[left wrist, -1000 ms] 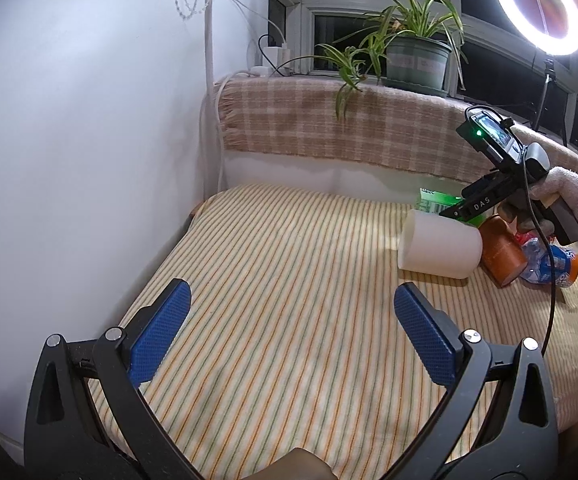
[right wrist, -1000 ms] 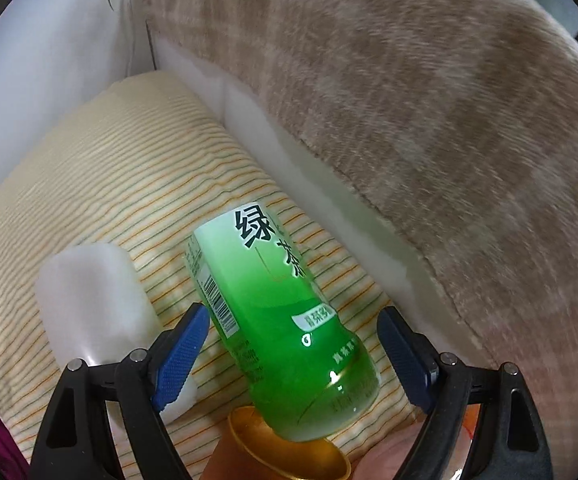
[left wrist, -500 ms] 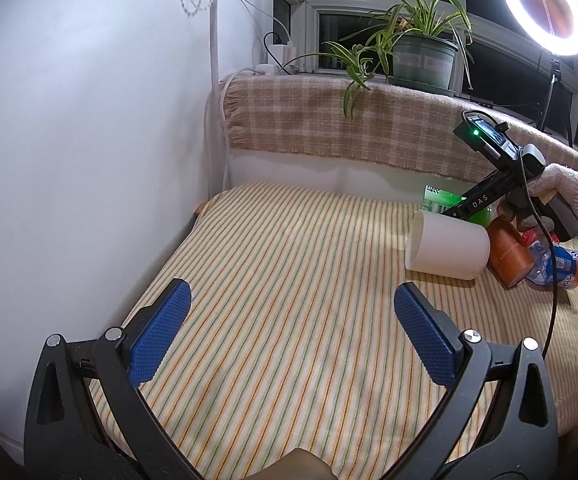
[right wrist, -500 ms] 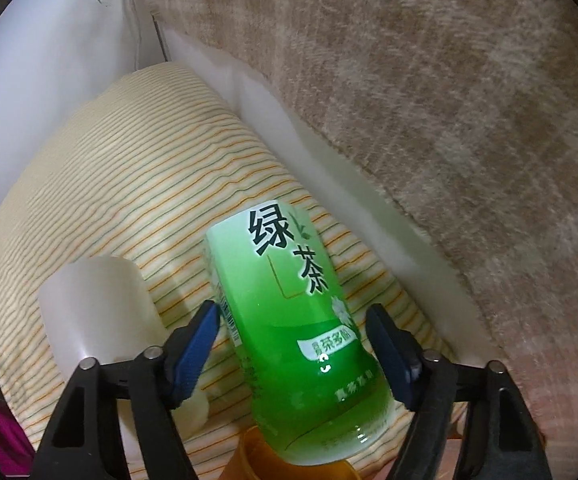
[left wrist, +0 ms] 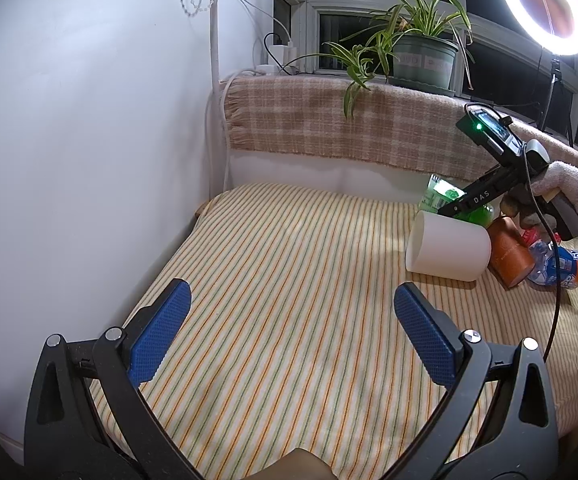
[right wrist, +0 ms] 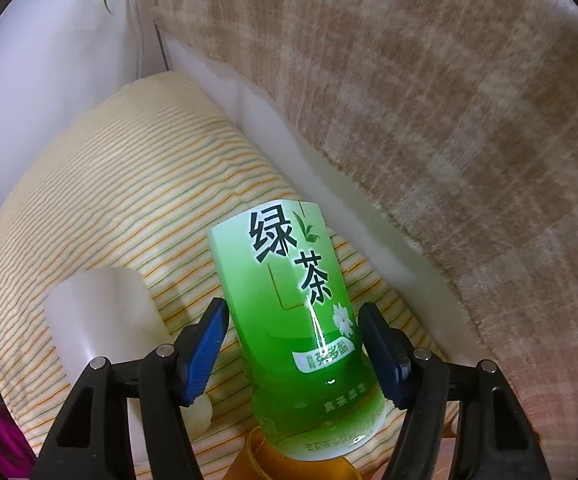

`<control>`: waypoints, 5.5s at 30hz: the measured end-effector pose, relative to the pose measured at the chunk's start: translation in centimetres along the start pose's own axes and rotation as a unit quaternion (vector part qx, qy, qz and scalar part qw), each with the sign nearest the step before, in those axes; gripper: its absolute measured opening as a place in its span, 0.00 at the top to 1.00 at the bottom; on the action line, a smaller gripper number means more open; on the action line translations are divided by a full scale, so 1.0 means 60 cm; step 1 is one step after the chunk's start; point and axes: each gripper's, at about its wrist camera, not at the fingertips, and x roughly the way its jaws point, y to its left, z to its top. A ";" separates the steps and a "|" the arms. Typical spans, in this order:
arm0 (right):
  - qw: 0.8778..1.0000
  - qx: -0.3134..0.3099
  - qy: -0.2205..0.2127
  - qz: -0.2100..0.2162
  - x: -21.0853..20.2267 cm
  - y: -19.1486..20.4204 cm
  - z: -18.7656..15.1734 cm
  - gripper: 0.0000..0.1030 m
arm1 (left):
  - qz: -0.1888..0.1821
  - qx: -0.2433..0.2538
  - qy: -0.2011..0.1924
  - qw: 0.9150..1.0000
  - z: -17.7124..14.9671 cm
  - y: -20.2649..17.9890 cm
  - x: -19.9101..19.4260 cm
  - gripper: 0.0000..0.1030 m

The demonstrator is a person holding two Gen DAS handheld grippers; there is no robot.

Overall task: Flip cup upright
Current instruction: 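Close the right gripper around the green tea bottle's body, then lift the green tea bottle with the right gripper and carry it, then lower the bottle onto the table and open the right gripper, then close the left gripper around the lying green tea bottle, then rotate the bottle upright with the left gripper and set it down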

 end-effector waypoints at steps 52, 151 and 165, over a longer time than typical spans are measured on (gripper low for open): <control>0.871 0.400 -0.110 0.264 -0.141 0.121 -0.389 0.40 | -0.150 -0.014 0.076 0.986 -0.009 -0.086 -0.023 0.00; 0.841 0.493 -0.200 0.101 -0.250 0.073 -0.622 0.17 | -0.239 0.125 0.088 0.959 0.003 -0.369 0.055 0.42; 0.840 0.492 -0.208 0.097 -0.263 0.072 -0.621 0.17 | -0.267 0.146 0.094 0.948 -0.018 -0.366 0.026 0.37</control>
